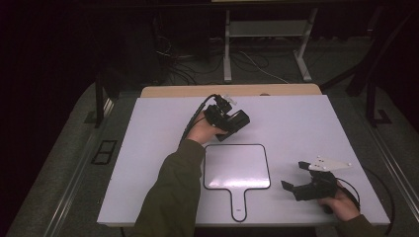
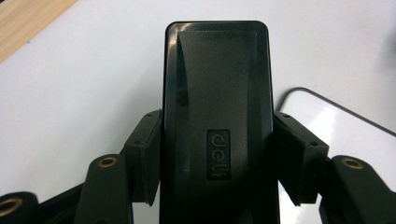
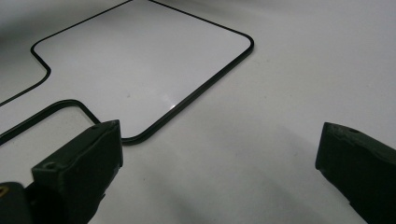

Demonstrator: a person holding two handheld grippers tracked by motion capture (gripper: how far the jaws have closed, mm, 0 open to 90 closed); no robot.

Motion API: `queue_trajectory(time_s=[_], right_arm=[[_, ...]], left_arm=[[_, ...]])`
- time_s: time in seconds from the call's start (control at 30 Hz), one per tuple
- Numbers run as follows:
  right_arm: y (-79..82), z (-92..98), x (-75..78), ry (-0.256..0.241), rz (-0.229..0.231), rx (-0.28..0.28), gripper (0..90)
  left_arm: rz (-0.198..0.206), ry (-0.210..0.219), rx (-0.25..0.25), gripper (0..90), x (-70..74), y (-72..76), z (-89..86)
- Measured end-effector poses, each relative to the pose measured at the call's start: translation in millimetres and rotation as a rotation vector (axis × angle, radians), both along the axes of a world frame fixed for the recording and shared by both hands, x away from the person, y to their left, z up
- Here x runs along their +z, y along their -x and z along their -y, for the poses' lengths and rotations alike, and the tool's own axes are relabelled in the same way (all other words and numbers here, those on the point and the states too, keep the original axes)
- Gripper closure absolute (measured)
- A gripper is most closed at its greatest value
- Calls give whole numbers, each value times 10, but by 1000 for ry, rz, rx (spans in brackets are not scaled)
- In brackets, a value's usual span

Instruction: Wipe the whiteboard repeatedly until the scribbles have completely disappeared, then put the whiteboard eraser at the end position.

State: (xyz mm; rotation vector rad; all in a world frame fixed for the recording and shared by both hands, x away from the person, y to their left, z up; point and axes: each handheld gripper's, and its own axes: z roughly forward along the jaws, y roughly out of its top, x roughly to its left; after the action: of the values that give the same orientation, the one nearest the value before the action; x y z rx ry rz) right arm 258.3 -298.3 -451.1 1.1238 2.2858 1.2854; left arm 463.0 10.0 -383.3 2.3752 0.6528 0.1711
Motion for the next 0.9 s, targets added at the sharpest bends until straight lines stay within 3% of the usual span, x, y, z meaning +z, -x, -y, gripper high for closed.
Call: queue_trajectory(time_s=[0.07, 0.2, 0.5, 0.7, 0.9], right_arm=[[2, 0, 1, 0, 2, 2, 0], [-1, 1, 3, -2, -5, 4, 0], [-5, 11, 9, -6, 4, 3, 0], [-5, 26, 13, -14, 7, 2, 0], [-1, 35, 18, -12, 7, -1, 0]], left_arm=[[6, -22, 6, 392, -17, -54, 21], [13, -28, 17, 392, -67, -174, 65], [-12, -56, 56, 391, -232, -354, 210], [-28, -127, 65, 391, -370, -424, 274], [-38, -95, 73, 392, -439, -457, 266]])
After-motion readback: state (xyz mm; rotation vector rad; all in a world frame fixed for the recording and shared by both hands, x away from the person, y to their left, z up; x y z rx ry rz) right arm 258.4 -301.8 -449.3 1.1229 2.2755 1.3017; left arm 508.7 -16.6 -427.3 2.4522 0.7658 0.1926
